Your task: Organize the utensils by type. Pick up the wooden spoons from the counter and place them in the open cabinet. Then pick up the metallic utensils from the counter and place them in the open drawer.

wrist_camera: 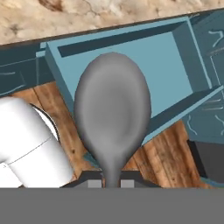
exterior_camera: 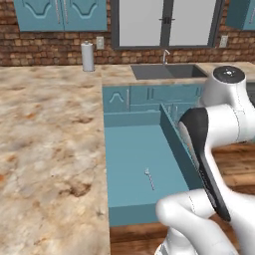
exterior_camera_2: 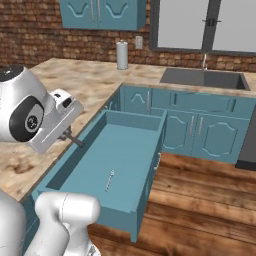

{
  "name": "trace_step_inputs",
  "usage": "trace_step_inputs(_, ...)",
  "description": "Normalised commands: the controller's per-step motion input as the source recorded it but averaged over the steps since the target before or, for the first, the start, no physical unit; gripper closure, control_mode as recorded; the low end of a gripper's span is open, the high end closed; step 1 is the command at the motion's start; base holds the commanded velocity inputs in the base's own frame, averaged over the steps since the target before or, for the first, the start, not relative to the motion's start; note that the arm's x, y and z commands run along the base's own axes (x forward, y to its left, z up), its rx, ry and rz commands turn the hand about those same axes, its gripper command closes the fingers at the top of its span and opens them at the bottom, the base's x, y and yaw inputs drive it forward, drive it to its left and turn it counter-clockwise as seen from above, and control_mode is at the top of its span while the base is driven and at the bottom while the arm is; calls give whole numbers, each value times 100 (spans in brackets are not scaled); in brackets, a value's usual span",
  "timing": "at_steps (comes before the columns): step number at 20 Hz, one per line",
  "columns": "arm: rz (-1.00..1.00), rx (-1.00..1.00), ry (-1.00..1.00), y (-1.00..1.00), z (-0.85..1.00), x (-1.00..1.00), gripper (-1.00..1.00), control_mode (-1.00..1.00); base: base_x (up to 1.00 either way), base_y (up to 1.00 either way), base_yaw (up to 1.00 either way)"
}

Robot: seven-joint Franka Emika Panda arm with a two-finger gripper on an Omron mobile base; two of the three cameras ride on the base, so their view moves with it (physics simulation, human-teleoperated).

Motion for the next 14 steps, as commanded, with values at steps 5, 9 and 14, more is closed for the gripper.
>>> trace_step_inputs(5,-38,3,16,2,-32,47,100,-100,0,0,0)
trace_step_inputs(9,-31,7,4,0,-39,38,100,-100,0,0,0)
trace_step_inputs(14,-11,11,1,-3,-28,60,100,-100,0,0,0)
